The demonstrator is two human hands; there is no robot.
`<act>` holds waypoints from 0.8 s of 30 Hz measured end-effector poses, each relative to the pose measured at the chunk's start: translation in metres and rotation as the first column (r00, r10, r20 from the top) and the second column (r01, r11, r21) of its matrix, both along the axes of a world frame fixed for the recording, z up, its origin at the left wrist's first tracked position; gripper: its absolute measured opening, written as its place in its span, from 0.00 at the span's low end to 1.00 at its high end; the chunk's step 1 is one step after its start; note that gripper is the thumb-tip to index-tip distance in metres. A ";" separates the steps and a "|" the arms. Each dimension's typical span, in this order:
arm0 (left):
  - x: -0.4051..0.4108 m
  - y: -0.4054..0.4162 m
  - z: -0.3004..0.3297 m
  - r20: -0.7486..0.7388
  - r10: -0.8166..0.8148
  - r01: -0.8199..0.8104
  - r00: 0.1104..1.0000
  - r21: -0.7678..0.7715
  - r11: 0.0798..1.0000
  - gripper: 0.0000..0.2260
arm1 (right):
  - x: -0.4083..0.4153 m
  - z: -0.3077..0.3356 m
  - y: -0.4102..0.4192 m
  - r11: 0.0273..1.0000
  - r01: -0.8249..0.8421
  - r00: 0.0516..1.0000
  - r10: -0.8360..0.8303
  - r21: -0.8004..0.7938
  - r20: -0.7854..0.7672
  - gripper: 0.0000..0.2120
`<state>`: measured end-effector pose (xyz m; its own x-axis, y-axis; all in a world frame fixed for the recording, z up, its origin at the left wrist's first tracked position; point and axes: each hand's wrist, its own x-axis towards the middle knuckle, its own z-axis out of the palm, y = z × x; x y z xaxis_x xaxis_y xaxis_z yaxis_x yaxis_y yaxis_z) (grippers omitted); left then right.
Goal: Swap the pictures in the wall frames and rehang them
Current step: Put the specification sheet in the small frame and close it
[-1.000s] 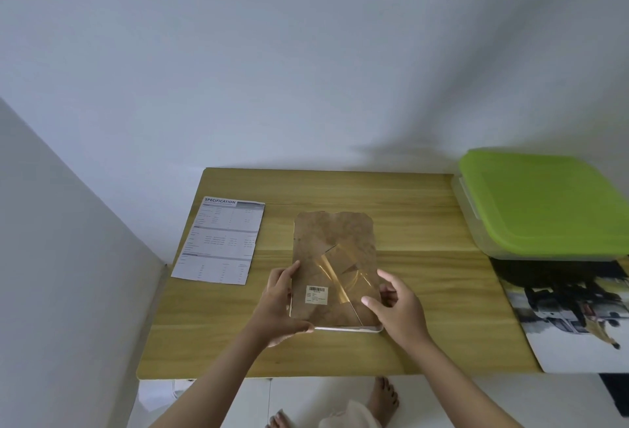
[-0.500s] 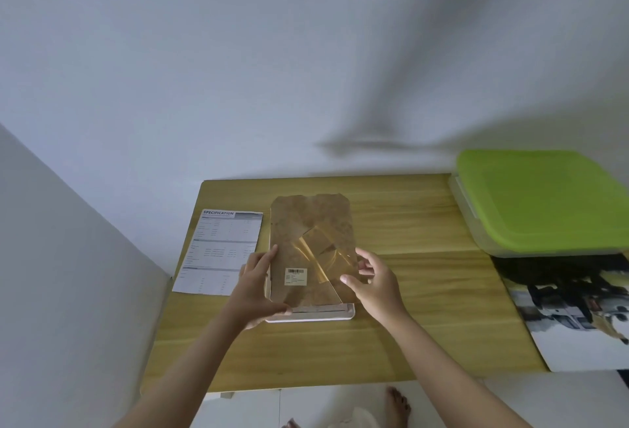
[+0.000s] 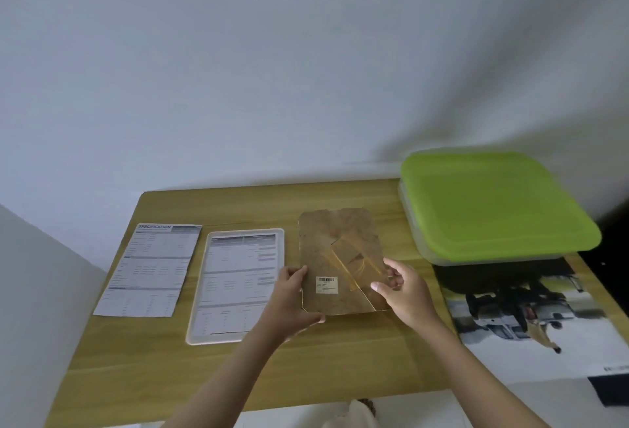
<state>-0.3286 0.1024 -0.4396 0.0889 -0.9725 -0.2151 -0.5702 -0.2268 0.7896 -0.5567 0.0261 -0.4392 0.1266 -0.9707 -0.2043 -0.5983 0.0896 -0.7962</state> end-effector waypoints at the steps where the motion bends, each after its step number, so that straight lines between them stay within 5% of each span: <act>1: -0.008 -0.004 -0.002 0.007 0.003 -0.003 1.000 0.019 1.000 0.47 | -0.007 -0.001 -0.004 1.000 -0.004 1.000 0.004 0.011 -0.011 0.29; 16: -0.043 -0.015 -0.022 0.116 0.120 -0.131 0.986 0.092 0.987 0.43 | -0.034 -0.026 -0.033 0.981 -0.195 0.974 0.196 0.026 -0.113 0.29; 24: -0.045 -0.015 -0.009 0.113 0.181 -0.189 0.977 0.066 0.980 0.35 | -0.020 -0.017 -0.042 0.990 -0.135 0.972 0.125 -0.038 -0.200 0.31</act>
<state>-0.3740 0.0876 -0.4486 0.2922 -0.9183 -0.2673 -0.5919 -0.3931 0.7036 -0.5765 -0.0157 -0.4560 0.2148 -0.9582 -0.1888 -0.7475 -0.0369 -0.6632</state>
